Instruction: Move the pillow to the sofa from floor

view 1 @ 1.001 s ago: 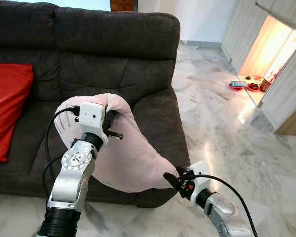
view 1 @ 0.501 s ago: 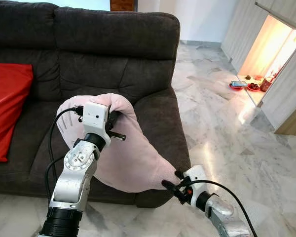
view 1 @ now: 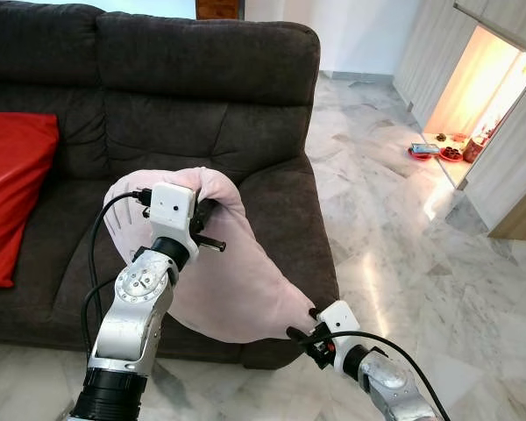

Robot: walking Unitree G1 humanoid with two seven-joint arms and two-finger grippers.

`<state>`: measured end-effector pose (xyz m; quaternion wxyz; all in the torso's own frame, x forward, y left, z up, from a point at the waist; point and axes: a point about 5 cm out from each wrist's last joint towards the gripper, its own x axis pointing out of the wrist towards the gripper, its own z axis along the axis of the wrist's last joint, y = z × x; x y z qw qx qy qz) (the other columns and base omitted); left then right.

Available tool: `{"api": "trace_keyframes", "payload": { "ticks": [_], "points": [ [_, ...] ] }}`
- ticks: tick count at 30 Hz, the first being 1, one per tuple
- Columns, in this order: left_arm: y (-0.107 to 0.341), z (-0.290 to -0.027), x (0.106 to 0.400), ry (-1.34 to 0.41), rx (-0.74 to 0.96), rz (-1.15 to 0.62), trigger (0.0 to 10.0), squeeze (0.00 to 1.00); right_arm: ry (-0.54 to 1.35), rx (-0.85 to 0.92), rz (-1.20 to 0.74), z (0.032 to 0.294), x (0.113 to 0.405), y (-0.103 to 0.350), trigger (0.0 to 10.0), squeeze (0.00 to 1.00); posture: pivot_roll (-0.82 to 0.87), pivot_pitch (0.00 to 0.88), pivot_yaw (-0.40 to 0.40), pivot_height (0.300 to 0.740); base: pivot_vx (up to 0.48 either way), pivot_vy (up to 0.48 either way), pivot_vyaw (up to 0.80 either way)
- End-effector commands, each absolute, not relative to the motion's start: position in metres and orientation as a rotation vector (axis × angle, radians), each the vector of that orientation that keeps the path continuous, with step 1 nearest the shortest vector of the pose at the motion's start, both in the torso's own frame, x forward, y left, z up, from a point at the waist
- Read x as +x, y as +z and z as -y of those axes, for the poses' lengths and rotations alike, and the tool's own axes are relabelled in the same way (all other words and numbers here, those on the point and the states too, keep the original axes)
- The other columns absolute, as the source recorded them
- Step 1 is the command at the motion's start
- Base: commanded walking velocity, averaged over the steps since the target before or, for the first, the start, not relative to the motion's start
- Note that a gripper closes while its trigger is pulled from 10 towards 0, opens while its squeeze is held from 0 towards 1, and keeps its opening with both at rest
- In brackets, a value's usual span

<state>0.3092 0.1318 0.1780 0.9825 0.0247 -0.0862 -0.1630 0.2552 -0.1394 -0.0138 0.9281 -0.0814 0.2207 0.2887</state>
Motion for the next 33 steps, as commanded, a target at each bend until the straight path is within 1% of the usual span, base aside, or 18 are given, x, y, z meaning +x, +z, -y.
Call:
{"api": "trace_keyframes", "payload": {
  "ticks": [1, 3, 7, 12, 15, 19, 21, 23, 24, 26, 30, 33],
  "points": [
    [0.195, -0.122, 0.308, -0.373, 0.044, 0.247, 10.0, 0.0, 0.548, -0.202, -0.498, 0.147, 0.255, -0.019, 10.0, 0.0, 0.04, 0.0, -0.091, 0.74, 0.0, 0.0, 0.0],
    [0.196, -0.122, 0.308, -0.375, 0.043, 0.247, 10.0, 0.0, 0.538, -0.187, -0.5, 0.148, 0.255, -0.02, 10.0, 0.0, 0.04, 0.0, -0.09, 0.74, 0.0, 0.0, 0.0],
    [0.195, -0.121, 0.308, -0.38, 0.043, 0.244, 10.0, 0.0, 0.457, -0.144, -0.496, 0.153, 0.256, -0.02, 10.0, 0.0, 0.04, 0.0, -0.09, 0.74, 0.0, 0.0, 0.0],
    [0.195, -0.121, 0.308, -0.381, 0.044, 0.242, 10.0, 0.0, 0.379, -0.23, -0.532, 0.164, 0.259, -0.023, 10.0, 0.0, 0.04, 0.0, -0.091, 0.74, 0.0, 0.0, 0.0],
    [0.195, -0.121, 0.308, -0.381, 0.044, 0.242, 10.0, 0.0, 0.347, -0.177, -0.542, 0.164, 0.258, -0.025, 10.0, 0.0, 0.04, 0.0, -0.091, 0.74, 0.0, 0.0, 0.0],
    [0.195, -0.121, 0.308, -0.379, 0.043, 0.24, 10.0, 0.0, 0.371, -0.108, -0.538, 0.16, 0.256, -0.026, 10.0, 0.0, 0.04, 0.0, -0.091, 0.74, 0.0, 0.0, 0.0],
    [0.195, -0.121, 0.308, -0.38, 0.043, 0.239, 10.0, 0.0, 0.414, -0.036, -0.523, 0.154, 0.255, -0.025, 10.0, 0.0, 0.05, 0.0, -0.09, 0.74, 0.0, 0.0, 0.0],
    [0.195, -0.121, 0.308, -0.381, 0.043, 0.238, 10.0, 0.0, 0.431, -0.013, -0.515, 0.151, 0.255, -0.025, 10.0, 0.0, 0.05, 0.0, -0.09, 0.74, 0.0, 0.0, 0.0],
    [0.194, -0.121, 0.308, -0.381, 0.043, 0.238, 10.0, 0.0, 0.472, 0.028, -0.502, 0.145, 0.255, -0.023, 10.0, 0.0, 0.05, 0.0, -0.091, 0.74, 0.0, 0.0, 0.0],
    [0.194, -0.121, 0.308, -0.381, 0.042, 0.238, 10.0, 0.0, 0.515, 0.059, -0.49, 0.14, 0.255, -0.022, 10.0, 0.0, 0.05, 0.0, -0.093, 0.74, 0.0, 0.0, 0.0],
    [0.194, -0.121, 0.307, -0.379, 0.042, 0.237, 10.0, 0.0, 0.543, 0.095, -0.474, 0.136, 0.257, -0.019, 10.0, 0.0, 0.05, 0.0, -0.094, 0.74, 0.0, 0.0, 0.0],
    [0.194, -0.122, 0.307, -0.376, 0.043, 0.236, 10.0, 0.0, 0.615, 0.166, -0.463, 0.13, 0.258, -0.014, 10.0, 0.0, 0.05, 0.0, -0.095, 0.74, 0.0, 0.0, 0.0]
  ]
}}
